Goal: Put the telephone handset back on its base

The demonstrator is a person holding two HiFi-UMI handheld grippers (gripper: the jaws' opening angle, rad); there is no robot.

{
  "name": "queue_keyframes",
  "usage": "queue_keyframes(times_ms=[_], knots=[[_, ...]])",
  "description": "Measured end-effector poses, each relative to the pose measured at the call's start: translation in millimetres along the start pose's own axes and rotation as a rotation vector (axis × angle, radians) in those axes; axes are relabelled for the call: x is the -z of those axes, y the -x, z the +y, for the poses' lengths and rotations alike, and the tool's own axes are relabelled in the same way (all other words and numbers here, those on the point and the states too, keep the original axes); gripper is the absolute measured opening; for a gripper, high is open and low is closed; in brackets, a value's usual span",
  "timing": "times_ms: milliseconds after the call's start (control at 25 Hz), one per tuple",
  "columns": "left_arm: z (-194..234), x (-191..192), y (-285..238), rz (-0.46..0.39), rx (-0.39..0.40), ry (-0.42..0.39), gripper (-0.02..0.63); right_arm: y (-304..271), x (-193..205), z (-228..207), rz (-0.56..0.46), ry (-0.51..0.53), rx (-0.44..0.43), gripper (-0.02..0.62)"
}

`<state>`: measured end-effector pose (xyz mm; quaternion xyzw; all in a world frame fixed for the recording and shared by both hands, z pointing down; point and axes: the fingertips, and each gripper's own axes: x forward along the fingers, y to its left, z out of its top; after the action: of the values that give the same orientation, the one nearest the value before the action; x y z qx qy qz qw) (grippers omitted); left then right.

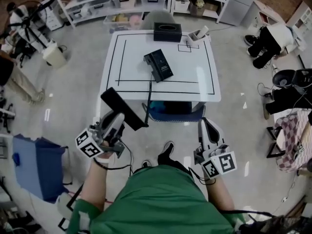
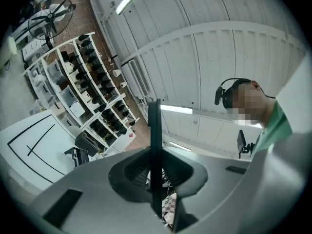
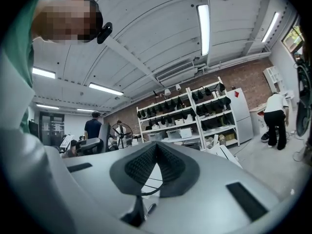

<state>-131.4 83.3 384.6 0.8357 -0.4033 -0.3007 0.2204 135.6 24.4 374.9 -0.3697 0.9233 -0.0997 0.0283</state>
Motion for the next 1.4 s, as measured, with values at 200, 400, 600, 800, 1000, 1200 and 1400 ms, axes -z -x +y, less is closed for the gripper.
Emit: queue_keyframes(times_ms=[200, 400, 600, 800, 1000, 1200, 1400], knots=[[14.6, 4.5, -32.8, 0.018, -0.034, -0.013, 0.081, -29.5, -3.0, -37.2, 0.002, -0.027, -0.032, 0.023], [34.6, 8.4, -53.6, 0.010, -0.092, -0.017, 0.081, -47.7, -1.2, -71.3, 0.007, -0.051, -0.059, 0.023], [60.3, 6.6, -69.8, -0.059, -0.132, 0.043, 0.081, -59.1, 0.6, -99.9, 0.004, -0.072, -0.067, 0.023], [88.9, 12.7, -77.0, -0.080, -0.186, 0.103, 0.081, -63.5, 7.1, -117.3, 0.024, -0.085, -0.053, 0.022], [123.2, 12.3, -84.5, -0.059, -0.232, 0.119, 0.081, -70.0, 11.7, -126.9, 0.044, -0.100, -0.017, 0.023], [166.1, 13.2, -99.0, -0.026, -0.245, 0.165, 0.081, -73.9, 11.7, -142.6, 0.051, -0.105, 0.079, 0.023], [214.3, 20.6, -120.9, 0.018, -0.237, 0.227, 0.081, -82.9, 20.6, -146.2, 0.071, -0.120, 0.168, 0.022]])
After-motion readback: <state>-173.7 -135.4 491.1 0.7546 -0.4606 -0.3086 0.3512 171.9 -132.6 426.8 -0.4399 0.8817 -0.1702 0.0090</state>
